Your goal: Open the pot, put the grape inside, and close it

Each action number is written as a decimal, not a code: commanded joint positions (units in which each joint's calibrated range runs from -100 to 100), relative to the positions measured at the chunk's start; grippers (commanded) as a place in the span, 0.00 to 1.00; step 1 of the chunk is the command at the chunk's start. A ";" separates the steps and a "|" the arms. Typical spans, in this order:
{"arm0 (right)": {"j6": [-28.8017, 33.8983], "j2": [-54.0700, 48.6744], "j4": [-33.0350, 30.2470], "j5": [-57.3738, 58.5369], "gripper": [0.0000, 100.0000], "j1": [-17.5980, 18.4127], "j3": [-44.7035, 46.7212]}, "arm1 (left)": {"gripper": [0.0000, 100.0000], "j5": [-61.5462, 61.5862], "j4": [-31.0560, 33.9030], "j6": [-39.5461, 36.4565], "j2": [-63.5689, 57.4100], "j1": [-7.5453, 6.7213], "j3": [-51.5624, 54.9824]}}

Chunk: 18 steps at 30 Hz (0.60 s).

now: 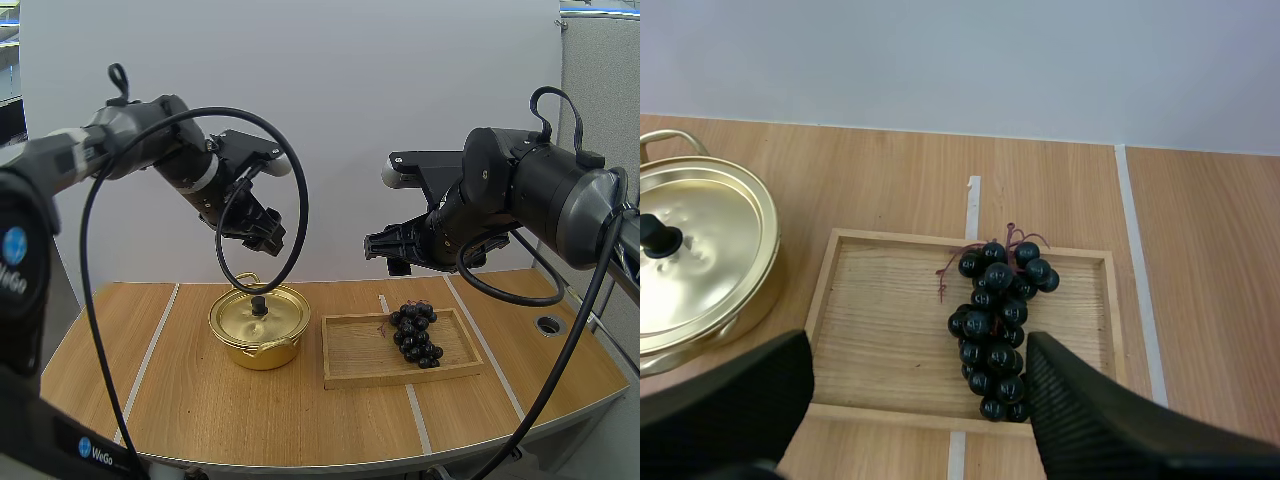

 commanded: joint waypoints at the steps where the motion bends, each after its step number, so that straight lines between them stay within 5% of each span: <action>1: 0.10 -0.52 -0.30 0.03 1.00 -0.24 -0.73 | 1.00 4.42 4.85 0.32 6.58 -0.46 -2.94; 18: 0.10 -0.52 0.56 0.02 1.00 -0.24 -0.73 | 1.00 1.89 6.82 1.30 19.33 -0.46 -5.04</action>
